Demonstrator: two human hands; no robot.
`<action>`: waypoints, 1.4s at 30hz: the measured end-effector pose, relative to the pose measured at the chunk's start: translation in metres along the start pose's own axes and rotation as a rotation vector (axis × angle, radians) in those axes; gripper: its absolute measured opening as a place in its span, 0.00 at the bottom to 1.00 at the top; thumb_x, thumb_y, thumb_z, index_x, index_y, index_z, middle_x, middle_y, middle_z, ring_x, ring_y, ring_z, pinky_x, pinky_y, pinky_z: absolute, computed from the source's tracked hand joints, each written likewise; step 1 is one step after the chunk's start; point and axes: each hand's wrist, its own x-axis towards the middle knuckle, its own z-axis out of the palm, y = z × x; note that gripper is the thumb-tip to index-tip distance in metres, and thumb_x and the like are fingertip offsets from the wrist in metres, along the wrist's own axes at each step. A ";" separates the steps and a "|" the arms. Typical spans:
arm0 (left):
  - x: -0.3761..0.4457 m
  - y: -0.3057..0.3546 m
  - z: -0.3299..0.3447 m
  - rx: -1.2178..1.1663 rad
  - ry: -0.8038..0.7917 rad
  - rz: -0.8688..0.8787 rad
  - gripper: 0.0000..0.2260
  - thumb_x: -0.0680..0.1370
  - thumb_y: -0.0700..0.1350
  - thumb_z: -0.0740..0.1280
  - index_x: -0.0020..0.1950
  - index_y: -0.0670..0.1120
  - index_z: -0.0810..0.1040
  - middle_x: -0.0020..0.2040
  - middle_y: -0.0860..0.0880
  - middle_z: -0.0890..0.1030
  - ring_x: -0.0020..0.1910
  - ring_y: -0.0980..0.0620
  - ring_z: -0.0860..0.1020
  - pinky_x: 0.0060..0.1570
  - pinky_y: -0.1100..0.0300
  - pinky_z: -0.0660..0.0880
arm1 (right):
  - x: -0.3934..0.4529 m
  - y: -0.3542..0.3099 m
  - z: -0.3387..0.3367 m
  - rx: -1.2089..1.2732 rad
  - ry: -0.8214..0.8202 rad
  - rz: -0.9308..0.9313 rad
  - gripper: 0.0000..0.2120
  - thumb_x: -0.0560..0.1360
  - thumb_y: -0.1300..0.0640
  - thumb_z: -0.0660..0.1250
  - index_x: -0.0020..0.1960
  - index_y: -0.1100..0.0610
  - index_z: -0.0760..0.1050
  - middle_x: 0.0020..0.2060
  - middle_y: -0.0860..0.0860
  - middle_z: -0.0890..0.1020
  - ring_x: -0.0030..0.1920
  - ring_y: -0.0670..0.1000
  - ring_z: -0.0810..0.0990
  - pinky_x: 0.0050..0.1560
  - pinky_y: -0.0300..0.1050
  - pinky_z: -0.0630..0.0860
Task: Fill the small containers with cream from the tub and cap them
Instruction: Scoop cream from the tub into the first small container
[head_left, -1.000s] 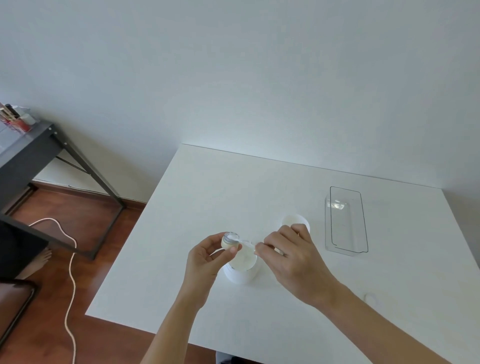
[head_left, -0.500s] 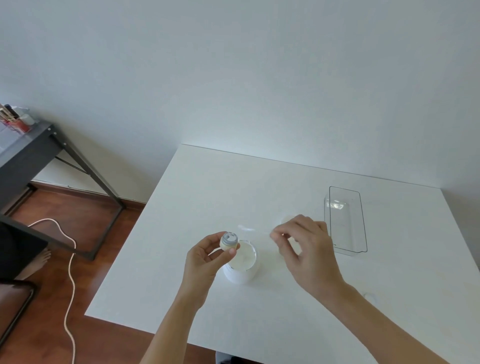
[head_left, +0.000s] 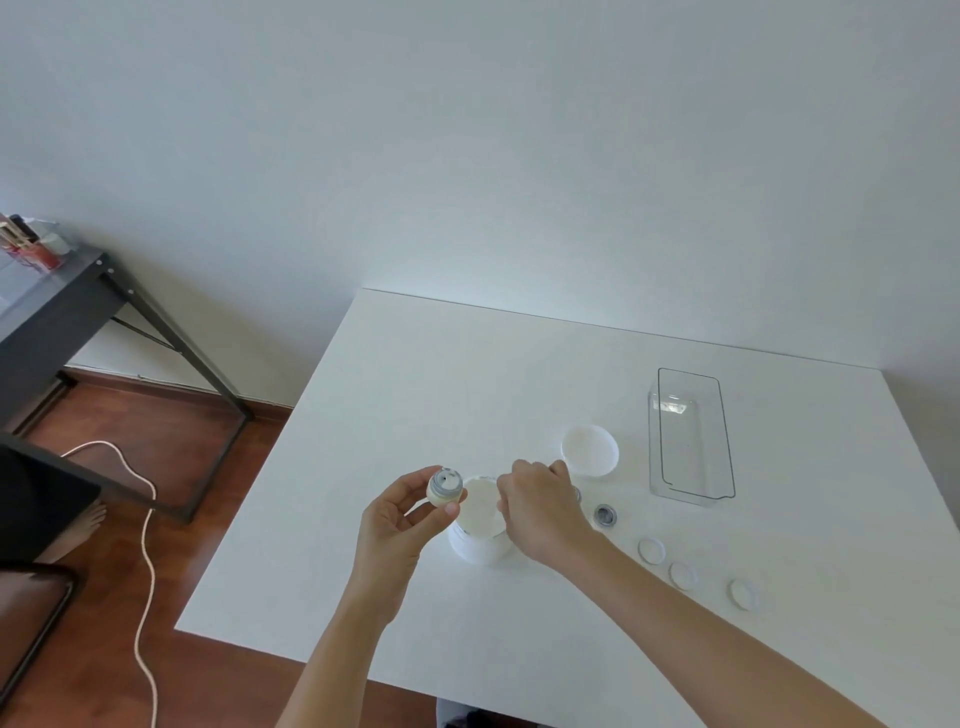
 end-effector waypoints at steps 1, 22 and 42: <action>0.000 0.000 -0.001 0.002 0.003 0.002 0.16 0.70 0.39 0.76 0.56 0.48 0.84 0.56 0.45 0.86 0.58 0.44 0.84 0.53 0.63 0.80 | 0.001 -0.001 0.000 0.063 -0.014 0.024 0.06 0.77 0.59 0.60 0.44 0.56 0.75 0.45 0.52 0.77 0.45 0.55 0.77 0.47 0.47 0.61; 0.000 -0.004 0.008 0.054 0.011 -0.027 0.15 0.72 0.33 0.76 0.58 0.44 0.83 0.53 0.44 0.87 0.55 0.46 0.85 0.50 0.66 0.79 | -0.039 0.032 -0.064 1.193 0.088 0.451 0.09 0.75 0.54 0.70 0.37 0.54 0.81 0.30 0.41 0.78 0.32 0.42 0.72 0.33 0.34 0.65; -0.001 0.006 0.018 0.019 -0.015 -0.026 0.14 0.69 0.42 0.78 0.55 0.46 0.85 0.55 0.43 0.87 0.57 0.43 0.85 0.61 0.52 0.78 | -0.060 0.011 -0.045 -0.053 0.775 -0.368 0.08 0.69 0.66 0.73 0.41 0.54 0.80 0.34 0.46 0.75 0.35 0.51 0.72 0.43 0.45 0.64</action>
